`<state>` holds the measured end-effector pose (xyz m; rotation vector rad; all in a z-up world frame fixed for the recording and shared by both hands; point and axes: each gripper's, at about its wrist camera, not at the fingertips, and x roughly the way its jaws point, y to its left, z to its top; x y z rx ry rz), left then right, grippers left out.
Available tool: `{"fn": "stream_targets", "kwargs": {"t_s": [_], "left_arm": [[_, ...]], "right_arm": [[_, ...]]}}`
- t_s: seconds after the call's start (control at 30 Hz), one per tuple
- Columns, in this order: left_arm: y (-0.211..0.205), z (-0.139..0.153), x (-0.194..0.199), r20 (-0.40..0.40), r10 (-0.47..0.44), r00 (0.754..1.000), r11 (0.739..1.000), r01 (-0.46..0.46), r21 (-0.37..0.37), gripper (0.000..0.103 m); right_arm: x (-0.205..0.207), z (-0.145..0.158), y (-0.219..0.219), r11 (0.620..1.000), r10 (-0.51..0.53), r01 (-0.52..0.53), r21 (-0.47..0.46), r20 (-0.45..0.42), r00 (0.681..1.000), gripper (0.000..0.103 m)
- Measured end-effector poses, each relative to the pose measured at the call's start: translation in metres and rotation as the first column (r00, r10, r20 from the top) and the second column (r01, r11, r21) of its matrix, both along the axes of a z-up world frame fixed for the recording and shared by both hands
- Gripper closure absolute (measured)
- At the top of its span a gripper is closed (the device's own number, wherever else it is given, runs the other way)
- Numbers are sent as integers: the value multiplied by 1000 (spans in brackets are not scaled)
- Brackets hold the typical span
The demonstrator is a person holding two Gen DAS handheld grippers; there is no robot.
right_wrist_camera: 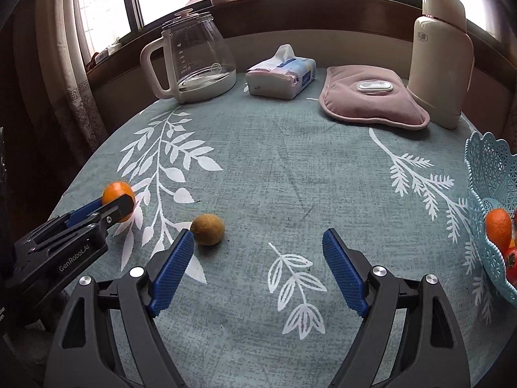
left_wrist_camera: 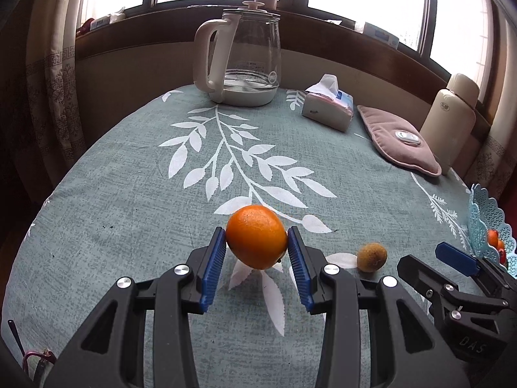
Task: Organize fruits
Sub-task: 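Lift the orange with the left tool while the right tool grasps the brown kiwi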
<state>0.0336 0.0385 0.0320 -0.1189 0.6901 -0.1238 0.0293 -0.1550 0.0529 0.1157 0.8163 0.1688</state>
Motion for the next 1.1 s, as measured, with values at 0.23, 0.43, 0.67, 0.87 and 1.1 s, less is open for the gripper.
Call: {"fn": "stream_targets", "kwargs": {"t_s": [0.23, 0.43, 0.67, 0.87, 1.1], "left_arm": [[3, -1, -1, 4, 19, 1000, 1000, -19, -16, 63], [6, -2, 1, -10, 26, 1000, 999, -26, -26, 63], [2, -3, 0, -8, 13, 1000, 1000, -13, -15, 63], [-2, -1, -3, 14, 5, 1000, 1000, -5, 5, 63], [-3, 0, -4, 17, 0, 1000, 1000, 0, 3, 63]], "right_arm": [[12, -7, 29, 996, 79, -80, -34, -30, 996, 53], [21, -11, 39, 994, 98, -100, -49, -52, 994, 66], [20, -15, 42, 991, 118, -122, -59, -63, 991, 74], [16, -12, 35, 995, 92, -94, -26, -58, 994, 74], [5, -3, 17, 1000, 30, -30, 1, -33, 999, 74]]}}
